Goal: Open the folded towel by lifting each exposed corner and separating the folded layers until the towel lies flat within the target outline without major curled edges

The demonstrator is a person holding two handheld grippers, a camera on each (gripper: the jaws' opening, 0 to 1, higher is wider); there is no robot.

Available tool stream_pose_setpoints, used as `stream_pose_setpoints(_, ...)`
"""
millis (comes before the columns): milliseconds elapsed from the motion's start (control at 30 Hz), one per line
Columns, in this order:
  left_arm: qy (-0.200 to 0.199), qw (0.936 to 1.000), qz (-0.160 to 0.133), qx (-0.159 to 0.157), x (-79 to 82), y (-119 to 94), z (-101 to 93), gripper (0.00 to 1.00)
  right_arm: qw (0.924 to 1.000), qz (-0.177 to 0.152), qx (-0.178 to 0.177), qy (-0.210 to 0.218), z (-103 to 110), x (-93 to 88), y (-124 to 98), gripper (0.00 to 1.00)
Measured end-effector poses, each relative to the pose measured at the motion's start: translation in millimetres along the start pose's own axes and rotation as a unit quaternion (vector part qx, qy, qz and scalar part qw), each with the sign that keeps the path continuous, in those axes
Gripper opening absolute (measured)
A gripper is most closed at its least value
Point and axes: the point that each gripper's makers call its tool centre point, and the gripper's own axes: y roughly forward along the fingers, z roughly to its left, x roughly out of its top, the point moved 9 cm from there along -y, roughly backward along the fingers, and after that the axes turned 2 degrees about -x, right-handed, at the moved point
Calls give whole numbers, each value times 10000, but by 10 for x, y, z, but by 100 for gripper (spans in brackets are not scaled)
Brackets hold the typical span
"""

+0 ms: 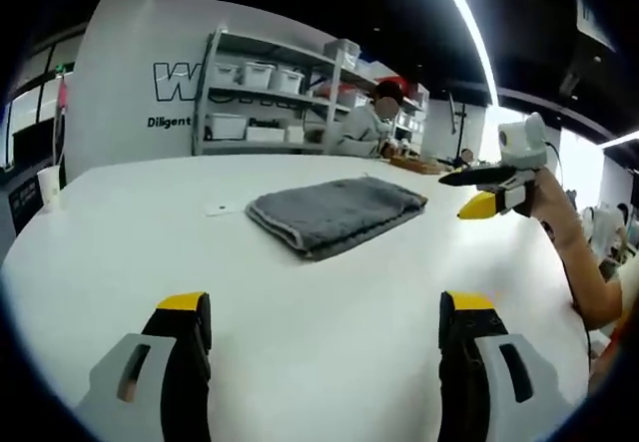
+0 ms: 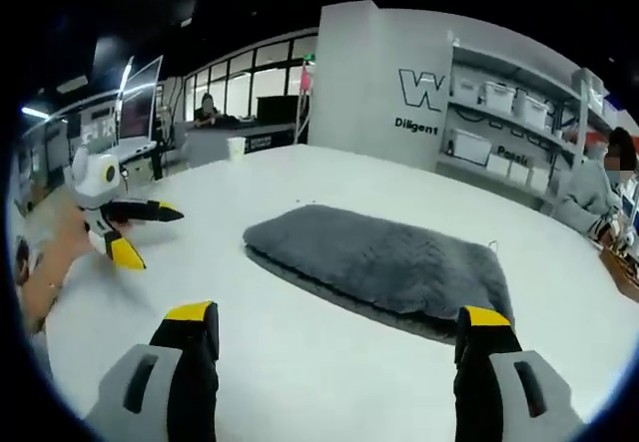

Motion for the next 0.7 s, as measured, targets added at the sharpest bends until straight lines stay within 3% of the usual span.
stream_pose_setpoints(200, -33, 9998, -140, 103, 51, 94, 26, 88, 10000, 11, 74, -9, -5, -14, -11, 99)
stream_pose_setpoints(367, -48, 9998, -24, 200, 42, 263, 71, 84, 9999, -35, 142, -29, 12, -2, -13, 99)
stream_pose_setpoints(533, 96, 9994, -59, 330, 152, 460, 55, 78, 9996, -54, 253, -92, 47, -4, 5, 99)
stream_pose_setpoints(700, 226, 9980, 180, 570, 142, 670, 101, 76, 9995, -37, 313, -15, 14, -36, 51, 99)
